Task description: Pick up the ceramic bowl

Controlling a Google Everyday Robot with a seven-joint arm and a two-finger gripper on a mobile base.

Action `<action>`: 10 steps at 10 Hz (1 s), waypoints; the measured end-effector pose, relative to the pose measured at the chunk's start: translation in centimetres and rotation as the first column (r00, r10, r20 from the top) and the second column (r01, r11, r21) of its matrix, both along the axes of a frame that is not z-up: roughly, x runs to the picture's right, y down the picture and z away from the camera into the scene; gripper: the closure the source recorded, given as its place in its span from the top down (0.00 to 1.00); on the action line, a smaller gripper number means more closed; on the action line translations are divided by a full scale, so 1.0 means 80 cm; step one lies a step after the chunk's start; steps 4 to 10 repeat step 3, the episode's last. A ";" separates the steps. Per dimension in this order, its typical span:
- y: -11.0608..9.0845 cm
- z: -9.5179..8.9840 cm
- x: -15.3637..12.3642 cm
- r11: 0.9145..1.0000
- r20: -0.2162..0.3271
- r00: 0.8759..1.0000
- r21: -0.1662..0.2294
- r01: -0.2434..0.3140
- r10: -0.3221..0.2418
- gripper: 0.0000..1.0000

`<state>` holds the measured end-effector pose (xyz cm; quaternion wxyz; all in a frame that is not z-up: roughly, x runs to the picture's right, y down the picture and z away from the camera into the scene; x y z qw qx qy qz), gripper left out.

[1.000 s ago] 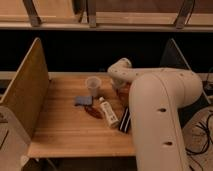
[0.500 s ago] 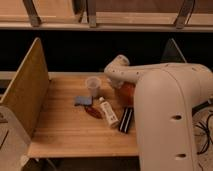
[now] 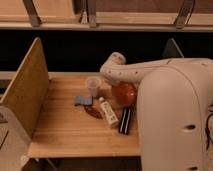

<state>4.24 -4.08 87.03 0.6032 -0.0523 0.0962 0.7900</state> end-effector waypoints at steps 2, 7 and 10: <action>-0.016 -0.017 -0.011 0.999 0.003 0.999 0.041 0.032 -0.032 0.00; -0.020 -0.026 -0.019 0.998 0.010 0.999 0.053 0.044 -0.045 0.00; -0.020 -0.026 -0.019 0.998 0.010 0.999 0.053 0.044 -0.045 0.00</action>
